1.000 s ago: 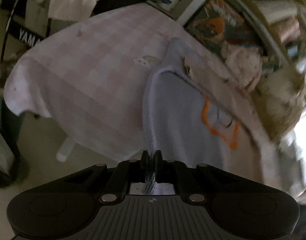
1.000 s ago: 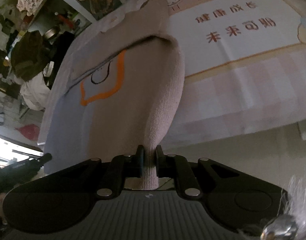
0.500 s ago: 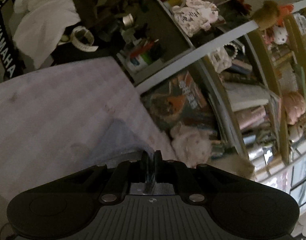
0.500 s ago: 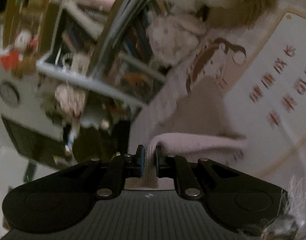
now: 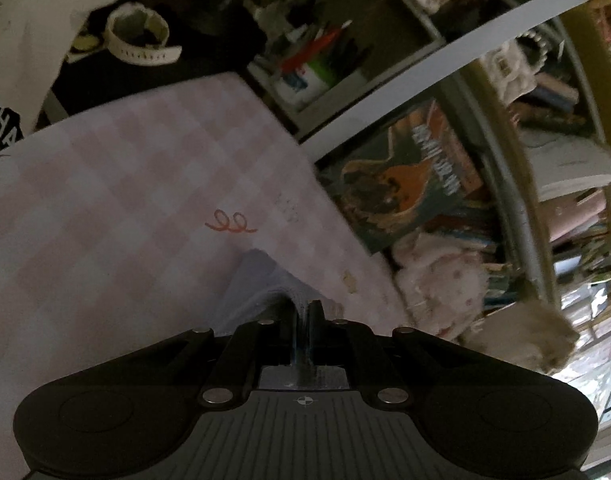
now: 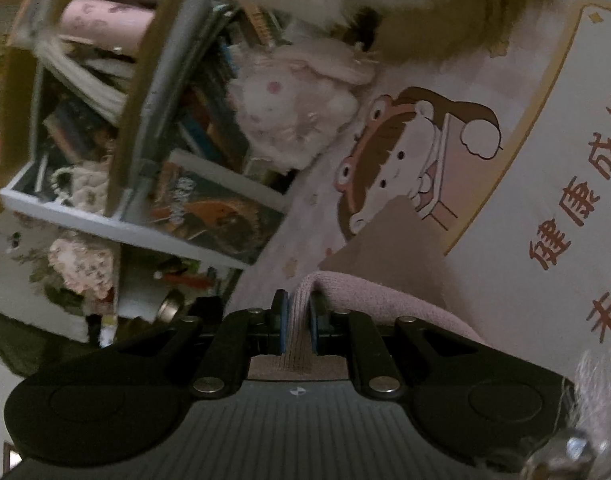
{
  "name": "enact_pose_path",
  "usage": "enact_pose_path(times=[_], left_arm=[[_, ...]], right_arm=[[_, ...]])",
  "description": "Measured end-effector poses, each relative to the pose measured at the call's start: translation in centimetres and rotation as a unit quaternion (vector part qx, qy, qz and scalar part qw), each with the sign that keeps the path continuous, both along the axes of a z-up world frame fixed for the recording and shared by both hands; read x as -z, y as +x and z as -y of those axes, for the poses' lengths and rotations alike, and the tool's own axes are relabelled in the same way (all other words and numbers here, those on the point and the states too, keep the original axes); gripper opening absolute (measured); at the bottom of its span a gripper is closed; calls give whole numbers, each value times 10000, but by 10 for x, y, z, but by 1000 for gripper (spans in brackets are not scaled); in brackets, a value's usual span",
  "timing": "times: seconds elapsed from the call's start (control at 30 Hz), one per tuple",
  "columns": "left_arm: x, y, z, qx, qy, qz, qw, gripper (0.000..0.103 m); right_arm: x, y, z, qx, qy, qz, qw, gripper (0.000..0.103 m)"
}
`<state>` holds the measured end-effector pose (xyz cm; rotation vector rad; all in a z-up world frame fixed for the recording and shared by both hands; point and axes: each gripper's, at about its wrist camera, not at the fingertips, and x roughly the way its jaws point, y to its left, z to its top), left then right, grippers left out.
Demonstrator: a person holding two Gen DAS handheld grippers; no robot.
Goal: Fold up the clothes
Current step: 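Fold the grey side over with the left tool while the right tool releases and regrasps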
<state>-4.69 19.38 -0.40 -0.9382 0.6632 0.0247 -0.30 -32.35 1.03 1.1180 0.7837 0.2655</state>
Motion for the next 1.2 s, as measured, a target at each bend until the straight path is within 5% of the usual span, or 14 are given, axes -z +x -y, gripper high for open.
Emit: enact_pose_path(times=[0.17,0.23,0.27,0.43,0.57,0.73,0.9,0.93,0.97,1.03,1.13,1.2], left_arm=[[14,24,-4,201,75,-289,9994,10],[17,29,-7,308,42,-327,9990,15],[17,30,-9,333,75,-307,9989,21],[3,23,-12,659,1004,-25,9928,31],[1,28,-2,1071,1703,74,9795,31],[9,51,23,1597,2476,-2,9556,31],[17,73,47,2108,3226,-79,9227,30],[16,74,46,2064,3202,-56,9246,24],[14,73,42,1971,3120,-19,9294,4],[11,72,35,1785,2955,54,9385,3],[6,70,24,1502,2702,164,9509,3],[10,74,21,1452,2645,82,9534,3]], right_arm=[[10,16,-4,195,-188,-170,9995,17],[8,18,-4,398,-421,-172,9982,43],[6,17,-3,456,-514,-98,9976,43],[-6,20,-10,110,-1429,130,9896,44],[-12,28,-39,-605,-2987,363,9517,48],[-9,47,-77,-1388,-4526,756,8776,55],[9,70,-92,-1647,-4958,602,8505,48],[12,73,-91,-1713,-4885,554,8538,18],[15,75,-90,-1784,-4783,507,8584,3],[7,69,-82,-1565,-4570,622,8734,4],[-9,58,-60,-881,-3950,729,9115,4],[5,66,-61,-987,-4024,474,9089,4]])
